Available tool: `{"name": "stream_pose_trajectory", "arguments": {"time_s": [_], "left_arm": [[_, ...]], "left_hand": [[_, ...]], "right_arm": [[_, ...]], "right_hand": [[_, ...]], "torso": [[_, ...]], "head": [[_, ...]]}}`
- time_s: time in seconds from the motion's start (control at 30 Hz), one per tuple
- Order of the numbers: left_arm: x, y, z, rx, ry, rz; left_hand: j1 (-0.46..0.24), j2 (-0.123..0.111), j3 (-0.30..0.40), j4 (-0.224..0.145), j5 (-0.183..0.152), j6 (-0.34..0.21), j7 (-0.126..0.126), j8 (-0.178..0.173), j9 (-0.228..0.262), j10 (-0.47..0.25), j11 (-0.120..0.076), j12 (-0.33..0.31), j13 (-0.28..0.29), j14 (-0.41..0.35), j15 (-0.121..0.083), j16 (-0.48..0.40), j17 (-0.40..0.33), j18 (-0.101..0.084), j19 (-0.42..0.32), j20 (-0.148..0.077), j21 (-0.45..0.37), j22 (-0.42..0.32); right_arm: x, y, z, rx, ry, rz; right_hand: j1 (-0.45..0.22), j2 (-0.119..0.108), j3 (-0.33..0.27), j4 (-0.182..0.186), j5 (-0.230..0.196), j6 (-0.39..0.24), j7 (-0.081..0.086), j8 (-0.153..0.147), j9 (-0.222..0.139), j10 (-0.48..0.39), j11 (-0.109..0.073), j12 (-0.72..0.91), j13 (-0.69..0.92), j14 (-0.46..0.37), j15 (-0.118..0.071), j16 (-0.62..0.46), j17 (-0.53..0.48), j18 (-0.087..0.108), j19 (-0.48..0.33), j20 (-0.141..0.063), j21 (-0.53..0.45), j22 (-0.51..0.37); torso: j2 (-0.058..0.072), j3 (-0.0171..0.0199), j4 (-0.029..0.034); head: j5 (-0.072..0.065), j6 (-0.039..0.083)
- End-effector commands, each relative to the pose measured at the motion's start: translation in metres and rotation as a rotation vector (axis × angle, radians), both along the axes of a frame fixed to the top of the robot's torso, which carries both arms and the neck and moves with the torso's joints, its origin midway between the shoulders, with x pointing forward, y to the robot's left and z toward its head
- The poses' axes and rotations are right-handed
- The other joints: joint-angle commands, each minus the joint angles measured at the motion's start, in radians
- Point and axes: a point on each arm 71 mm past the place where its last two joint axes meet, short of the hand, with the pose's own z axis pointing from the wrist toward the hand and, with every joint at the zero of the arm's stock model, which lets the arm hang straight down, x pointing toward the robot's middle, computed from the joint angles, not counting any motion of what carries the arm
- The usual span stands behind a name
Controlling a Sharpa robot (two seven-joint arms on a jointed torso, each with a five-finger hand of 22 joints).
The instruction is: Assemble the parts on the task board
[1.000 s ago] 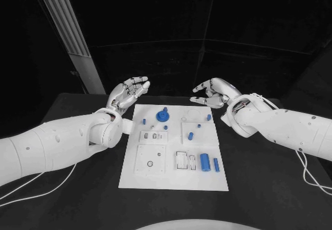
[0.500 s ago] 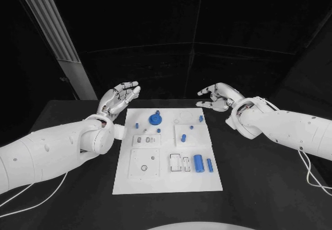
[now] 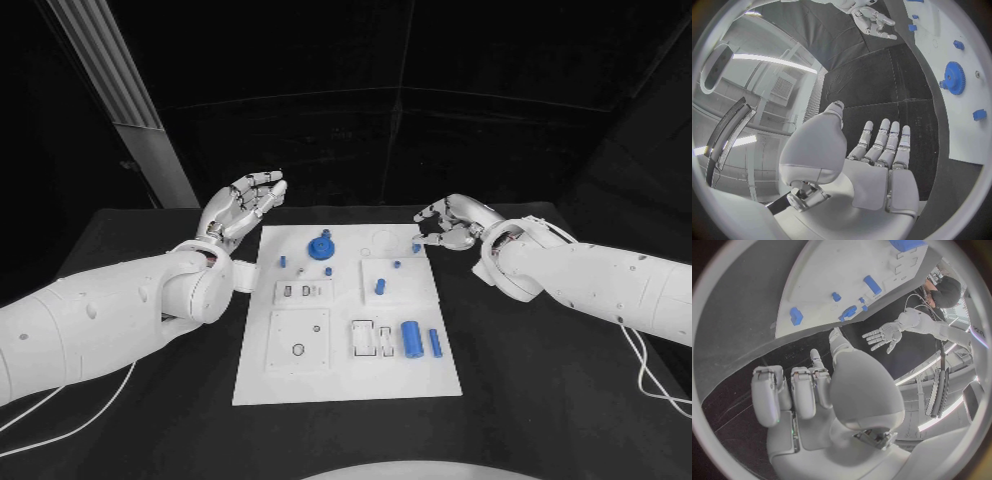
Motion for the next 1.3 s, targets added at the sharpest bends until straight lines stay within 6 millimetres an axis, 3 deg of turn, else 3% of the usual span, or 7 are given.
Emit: {"name": "stream_pose_trajectory", "arguments": {"time_s": [0.03, 0.37, 0.5, 0.87, 1.3], "left_arm": [[-0.006, 0.001, 0.020, -0.081, -0.273, -0.028], [-0.007, 0.002, 0.020, -0.080, -0.271, -0.026], [-0.007, 0.002, 0.020, -0.080, -0.271, -0.026], [-0.007, 0.002, 0.020, -0.081, -0.270, -0.027], [-0.007, 0.002, 0.020, -0.081, -0.269, -0.027]], "left_hand": [[-0.001, 0.008, 0.003, -0.002, 0.001, -0.009, 0.156, 0.004, -0.001, -0.006, 0.000, 0.004, -0.001, -0.004, 0.002, 0.007, 0.000, 0.015, -0.005, 0.001, -0.006, -0.001], [-0.001, 0.008, 0.003, -0.002, 0.001, -0.009, 0.156, 0.004, -0.001, -0.006, 0.000, 0.004, -0.001, -0.004, 0.002, 0.007, 0.000, 0.015, -0.005, 0.001, -0.006, -0.001], [-0.001, 0.008, 0.003, -0.002, 0.001, -0.009, 0.156, 0.004, -0.001, -0.006, 0.000, 0.004, -0.001, -0.004, 0.002, 0.007, 0.000, 0.015, -0.005, 0.001, -0.006, -0.001], [-0.001, 0.008, 0.003, -0.002, 0.001, -0.009, 0.156, 0.004, -0.001, -0.006, 0.000, 0.004, -0.001, -0.004, 0.002, 0.007, 0.000, 0.015, -0.005, 0.001, -0.006, -0.001], [0.000, 0.010, 0.003, -0.002, 0.001, -0.010, 0.156, 0.005, -0.001, -0.007, 0.000, 0.005, -0.001, -0.004, 0.002, 0.007, 0.000, 0.016, -0.006, 0.001, -0.005, -0.001]], "right_arm": [[-0.001, 0.001, -0.005, -0.077, 0.036, 0.013], [0.000, 0.002, -0.013, -0.131, 0.051, -0.004], [0.001, 0.003, -0.014, -0.134, 0.046, -0.016], [0.004, 0.002, -0.016, -0.146, 0.050, -0.043], [0.006, 0.004, -0.024, -0.188, 0.100, -0.061]], "right_hand": [[0.010, -0.001, -0.005, -0.002, -0.006, -0.005, 0.000, -0.004, 0.001, 0.104, -0.004, 0.003, 0.263, 0.104, -0.005, 0.002, 0.263, -0.007, 0.102, -0.008, 0.003, 0.263], [0.051, 0.008, 0.009, -0.010, -0.004, 0.001, -0.003, 0.001, 0.003, 0.104, -0.007, 0.003, 0.263, 0.104, -0.006, 0.002, 0.263, -0.007, 0.102, -0.009, 0.003, 0.263], [0.065, 0.011, 0.013, -0.015, 0.003, -0.040, -0.007, -0.017, -0.005, 0.104, -0.011, 0.003, 0.263, 0.104, -0.009, 0.002, 0.263, -0.007, 0.102, -0.010, 0.003, 0.263], [0.089, 0.023, 0.026, -0.027, 0.012, -0.057, -0.011, -0.016, -0.005, 0.104, -0.016, 0.003, 0.263, 0.104, -0.013, 0.002, 0.263, -0.007, 0.102, -0.014, 0.003, 0.263], [0.102, 0.041, 0.041, -0.040, 0.028, 0.002, -0.018, 0.016, 0.006, 0.104, -0.021, 0.003, 0.263, 0.104, -0.017, 0.002, 0.263, -0.007, 0.102, -0.018, 0.003, 0.263]], "torso": [[0.000, -0.0006, 0.0007], [0.001, -0.0004, 0.0021], [0.001, -0.0004, 0.0008], [0.001, -0.0004, 0.0016], [-0.001, -0.0010, 0.0008]], "head": [[0.001, -0.002], [0.000, -0.001], [0.002, 0.000], [0.006, -0.003], [0.007, -0.007]]}}
